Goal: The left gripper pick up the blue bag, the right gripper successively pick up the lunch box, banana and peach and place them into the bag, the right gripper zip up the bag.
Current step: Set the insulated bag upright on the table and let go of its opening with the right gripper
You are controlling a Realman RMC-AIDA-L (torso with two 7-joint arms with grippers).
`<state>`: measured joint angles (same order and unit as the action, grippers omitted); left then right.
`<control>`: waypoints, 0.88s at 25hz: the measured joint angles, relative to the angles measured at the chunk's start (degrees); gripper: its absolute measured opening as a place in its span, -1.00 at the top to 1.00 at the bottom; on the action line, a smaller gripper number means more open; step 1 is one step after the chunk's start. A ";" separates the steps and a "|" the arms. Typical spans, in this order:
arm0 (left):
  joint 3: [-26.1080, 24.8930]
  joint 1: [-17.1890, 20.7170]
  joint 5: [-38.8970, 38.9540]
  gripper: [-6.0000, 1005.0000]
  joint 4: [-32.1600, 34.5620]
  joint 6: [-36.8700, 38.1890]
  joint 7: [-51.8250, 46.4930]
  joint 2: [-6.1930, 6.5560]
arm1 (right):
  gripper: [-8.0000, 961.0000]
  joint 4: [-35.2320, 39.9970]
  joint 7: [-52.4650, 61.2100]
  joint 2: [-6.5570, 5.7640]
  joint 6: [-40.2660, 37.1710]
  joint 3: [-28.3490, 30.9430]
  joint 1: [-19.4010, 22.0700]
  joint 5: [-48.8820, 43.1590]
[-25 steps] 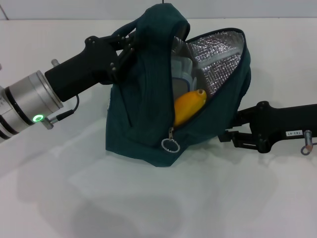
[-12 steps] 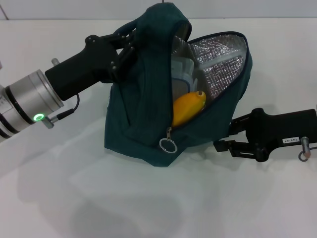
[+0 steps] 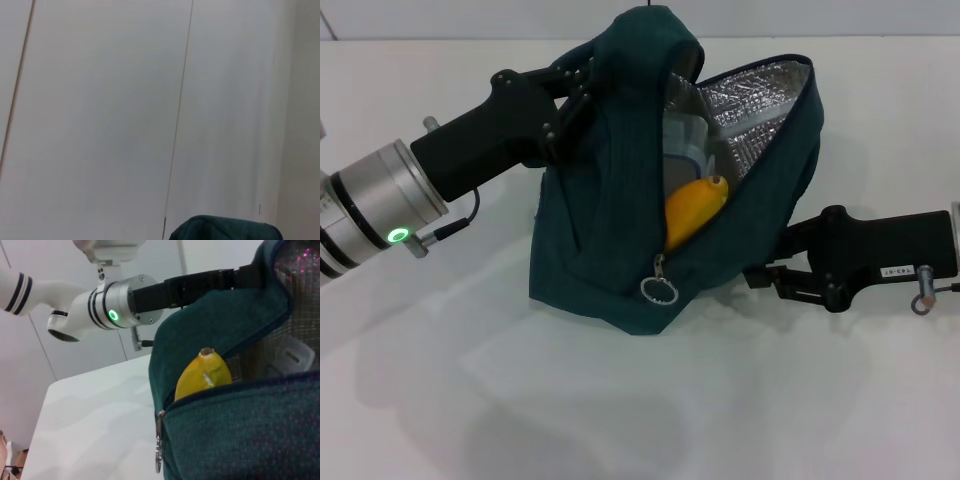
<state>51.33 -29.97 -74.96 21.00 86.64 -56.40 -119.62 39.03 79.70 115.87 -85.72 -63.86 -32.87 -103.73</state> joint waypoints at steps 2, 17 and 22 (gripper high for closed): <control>0.00 0.00 0.00 0.82 0.00 -0.13 0.04 0.00 | 0.50 -0.16 -0.39 0.00 0.20 -0.24 -0.12 0.24; 0.00 -0.60 2.15 0.79 -3.13 -1.49 3.61 -0.09 | 0.84 -0.41 -12.32 -0.28 1.85 -0.15 5.17 15.59; 0.09 -0.42 2.43 0.78 -4.64 -1.41 5.86 -0.25 | 0.85 -0.62 -15.75 -0.42 2.02 0.09 7.58 20.97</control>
<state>51.42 -30.39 -72.53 16.37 85.23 -50.55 -119.87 38.42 63.95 115.45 -83.70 -63.77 -25.30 -82.75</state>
